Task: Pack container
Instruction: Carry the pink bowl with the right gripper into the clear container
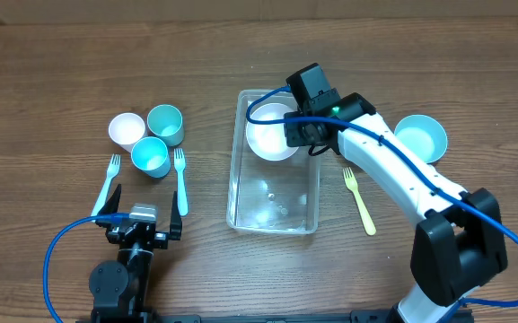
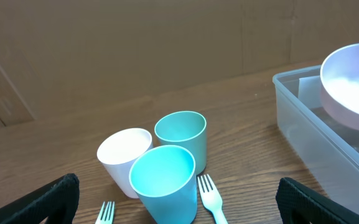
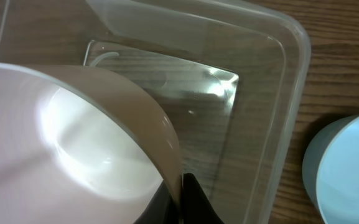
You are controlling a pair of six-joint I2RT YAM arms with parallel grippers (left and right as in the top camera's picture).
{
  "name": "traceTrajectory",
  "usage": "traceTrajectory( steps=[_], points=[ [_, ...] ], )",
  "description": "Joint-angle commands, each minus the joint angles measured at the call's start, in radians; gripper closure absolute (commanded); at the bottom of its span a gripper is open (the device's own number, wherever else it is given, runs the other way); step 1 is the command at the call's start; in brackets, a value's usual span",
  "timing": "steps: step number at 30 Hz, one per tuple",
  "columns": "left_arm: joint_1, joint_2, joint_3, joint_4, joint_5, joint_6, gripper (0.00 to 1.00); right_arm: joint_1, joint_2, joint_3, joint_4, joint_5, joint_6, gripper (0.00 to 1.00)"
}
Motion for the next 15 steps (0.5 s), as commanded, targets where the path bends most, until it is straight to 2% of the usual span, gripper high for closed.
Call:
traceTrajectory(
  steps=[1, 10, 13, 14, 15],
  points=[
    [-0.002, -0.010, -0.005, 0.002, 0.006, 0.011, 0.00, 0.008, 0.045, 0.027, 0.013, 0.016, 0.027, 0.95],
    [-0.002, -0.010, -0.005, 0.002, 0.006, 0.011, 0.00, 0.010, 0.115, 0.026, 0.035, 0.015, 0.027, 0.95],
    [-0.002, -0.010, -0.005, 0.002, 0.006, 0.011, 0.00, 0.010, 0.115, 0.026, 0.030, 0.016, 0.027, 0.89],
    [-0.002, -0.010, -0.005, 0.002, 0.006, 0.011, 0.00, 0.010, 0.115, 0.026, 0.030, 0.015, 0.026, 0.64],
    [-0.002, -0.010, -0.005, 0.002, 0.006, 0.011, 0.00, 0.010, 0.115, 0.027, 0.030, 0.015, 0.026, 0.49]
  ],
)
